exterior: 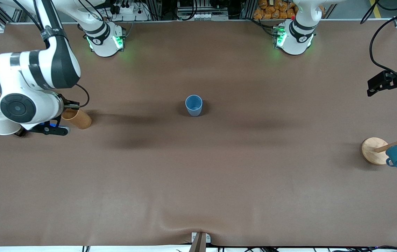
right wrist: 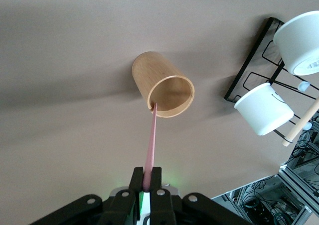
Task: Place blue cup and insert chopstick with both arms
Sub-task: 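Lift the pink chopstick out of the tan cup with the right gripper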
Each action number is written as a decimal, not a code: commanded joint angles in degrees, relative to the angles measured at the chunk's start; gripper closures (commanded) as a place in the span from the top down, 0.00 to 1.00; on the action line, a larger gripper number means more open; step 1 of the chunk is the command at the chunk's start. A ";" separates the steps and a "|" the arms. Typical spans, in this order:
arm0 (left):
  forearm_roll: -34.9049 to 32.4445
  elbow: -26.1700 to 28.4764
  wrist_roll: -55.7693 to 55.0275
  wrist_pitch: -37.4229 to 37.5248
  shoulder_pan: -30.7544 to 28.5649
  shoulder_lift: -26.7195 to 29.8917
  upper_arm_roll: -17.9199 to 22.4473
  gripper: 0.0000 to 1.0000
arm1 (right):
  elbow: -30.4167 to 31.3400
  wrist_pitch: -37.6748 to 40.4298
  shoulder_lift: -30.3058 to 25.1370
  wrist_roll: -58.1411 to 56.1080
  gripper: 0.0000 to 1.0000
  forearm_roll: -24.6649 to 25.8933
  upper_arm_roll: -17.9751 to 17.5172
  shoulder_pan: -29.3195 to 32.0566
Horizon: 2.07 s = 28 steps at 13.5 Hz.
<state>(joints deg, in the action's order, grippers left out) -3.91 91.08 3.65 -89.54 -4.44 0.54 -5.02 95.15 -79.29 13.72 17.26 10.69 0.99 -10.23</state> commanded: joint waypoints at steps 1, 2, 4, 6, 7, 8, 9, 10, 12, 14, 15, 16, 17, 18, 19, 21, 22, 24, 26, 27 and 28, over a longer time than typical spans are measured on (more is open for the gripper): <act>1.01 2.26 0.75 -0.54 0.49 2.27 0.80 1.00 | -4.26 4.31 -0.44 -0.30 0.02 -1.28 -0.64 0.13; 1.01 2.08 0.31 -0.54 0.58 2.27 0.80 1.00 | -5.84 5.46 -0.44 -0.30 0.01 -1.29 -0.64 -0.14; 2.06 1.99 -0.13 -0.54 0.40 2.01 0.72 1.00 | -8.56 7.48 -0.44 0.40 0.01 -1.90 -0.64 -1.54; 5.04 1.99 -2.06 -0.63 0.49 1.84 0.63 1.00 | -11.99 9.24 -0.44 0.49 0.00 -3.30 -0.99 -2.07; 5.05 2.08 -2.24 -0.72 0.66 1.83 0.28 1.00 | -13.14 9.68 -0.53 0.58 0.00 -5.05 -1.34 -2.07; 4.71 2.17 -2.42 -0.81 0.58 1.83 -0.77 1.00 | -14.37 9.95 -0.53 0.66 0.00 -6.98 -1.34 -2.07; 4.44 2.26 -2.50 -0.89 0.58 1.83 -1.82 1.00 | -14.99 10.04 -0.53 2.06 0.00 -9.52 -1.17 -2.07; 4.35 2.26 -3.03 -0.89 0.58 1.83 -2.44 1.00 | -15.08 9.86 -0.53 5.55 0.00 -12.07 -1.25 -1.99; 4.26 2.26 -3.21 -0.81 0.58 1.92 -3.24 1.00 | -15.78 9.69 -0.53 10.14 0.00 -13.94 -1.60 -2.25; 4.09 2.26 -3.21 -0.81 0.66 1.66 -3.24 1.00 | -16.40 9.33 -0.53 13.83 0.00 -16.74 -2.30 -2.42; 3.22 2.26 -3.21 -0.89 0.67 1.57 -3.33 1.00 | -16.40 9.07 -0.53 16.37 0.00 -19.63 -2.22 -2.34; 2.77 2.17 -3.21 -0.89 0.75 1.48 -3.50 1.00 | -16.40 8.55 -0.53 19.44 0.00 -22.18 -2.13 -2.25; 2.59 2.08 -3.21 -0.81 0.67 1.48 -4.11 1.00 | -16.40 8.11 -0.53 22.69 0.00 -23.86 -2.31 -2.34; 2.59 2.08 -3.21 -0.89 0.75 1.48 -4.21 1.00 | -16.84 7.49 -0.53 25.95 0.00 -24.66 -2.48 -2.51; 2.59 2.08 -3.21 -0.89 0.75 1.48 -4.38 1.00 | -17.62 6.88 -0.53 28.85 0.00 -25.01 -2.83 -3.56; 2.59 2.17 -3.21 -0.81 0.67 1.57 -4.47 1.00 | -17.81 5.30 -0.44 34.21 0.00 -25.71 -2.92 -5.75; 2.59 2.17 -3.21 -0.81 0.58 1.57 -4.47 1.00 | -17.81 4.42 -0.53 37.20 0.00 -26.33 -2.92 -7.07; 2.59 2.17 -3.21 -0.81 0.49 1.57 -4.47 1.00 | -17.81 2.05 -0.53 43.08 0.00 -27.04 -2.92 -8.66; 2.59 2.17 -3.21 -0.81 0.49 1.66 -4.47 1.00 | -17.55 -0.23 -0.53 49.41 0.00 -29.22 -2.66 -10.50; 2.59 2.17 -3.21 -0.81 0.49 1.66 -4.47 1.00 | -17.20 -1.73 -0.53 53.53 0.00 -30.71 -2.66 -10.77; 2.59 2.17 -3.12 -0.81 0.40 1.66 -4.47 1.00 | -17.11 -2.70 -0.36 56.62 0.00 -31.16 -2.75 -10.77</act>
<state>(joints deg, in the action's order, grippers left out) -0.18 92.46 0.84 -89.81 -3.80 1.29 -9.19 77.91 -80.48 13.41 67.97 -18.02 -2.15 -20.72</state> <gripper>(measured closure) 0.000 0.907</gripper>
